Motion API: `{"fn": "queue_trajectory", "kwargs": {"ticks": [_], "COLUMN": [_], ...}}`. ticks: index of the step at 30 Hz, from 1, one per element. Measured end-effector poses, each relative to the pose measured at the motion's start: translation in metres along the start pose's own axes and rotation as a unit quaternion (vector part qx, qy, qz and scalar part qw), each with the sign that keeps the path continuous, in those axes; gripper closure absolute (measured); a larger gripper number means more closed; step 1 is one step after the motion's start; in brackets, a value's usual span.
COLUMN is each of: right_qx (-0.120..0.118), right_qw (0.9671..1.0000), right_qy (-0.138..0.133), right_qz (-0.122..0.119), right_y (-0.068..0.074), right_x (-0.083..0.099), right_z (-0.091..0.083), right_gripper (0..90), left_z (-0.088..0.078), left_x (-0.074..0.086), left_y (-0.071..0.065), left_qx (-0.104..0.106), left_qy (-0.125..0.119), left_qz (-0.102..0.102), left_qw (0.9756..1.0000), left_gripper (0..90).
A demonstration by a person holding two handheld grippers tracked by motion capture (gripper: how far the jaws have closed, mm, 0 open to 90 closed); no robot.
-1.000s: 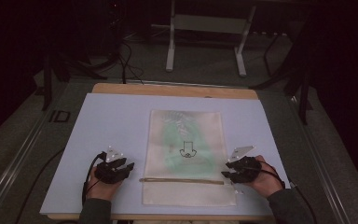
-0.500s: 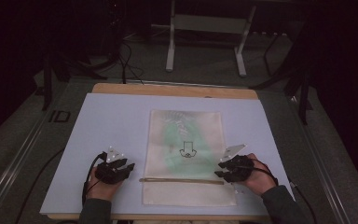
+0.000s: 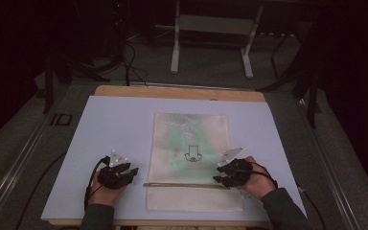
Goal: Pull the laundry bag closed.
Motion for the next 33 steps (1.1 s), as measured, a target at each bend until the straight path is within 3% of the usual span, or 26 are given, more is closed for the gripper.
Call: {"fn": "queue_trajectory", "kwargs": {"ticks": [33], "right_qx": [-0.036], "right_qw": [0.9984], "right_qy": [-0.018], "right_qz": [-0.040], "right_y": [0.026], "right_x": [-0.045], "right_z": [0.016], "right_gripper": [59.9], "left_z": [-0.001], "left_x": [0.000], "left_y": [0.000], "left_qx": [-0.003], "left_qy": [0.002], "left_qz": [0.005], "left_qw": [1.0000], "left_gripper": [59.8]}}
Point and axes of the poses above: each handheld gripper's, and its own axes: z roughly forward along the jaws, x roughly out of its underside, y roughly to its left, the point moved 8 cm from there along z, roughly forward along the jaws, and after that the axes turned 5 degrees about x, right-handed, at the moved point
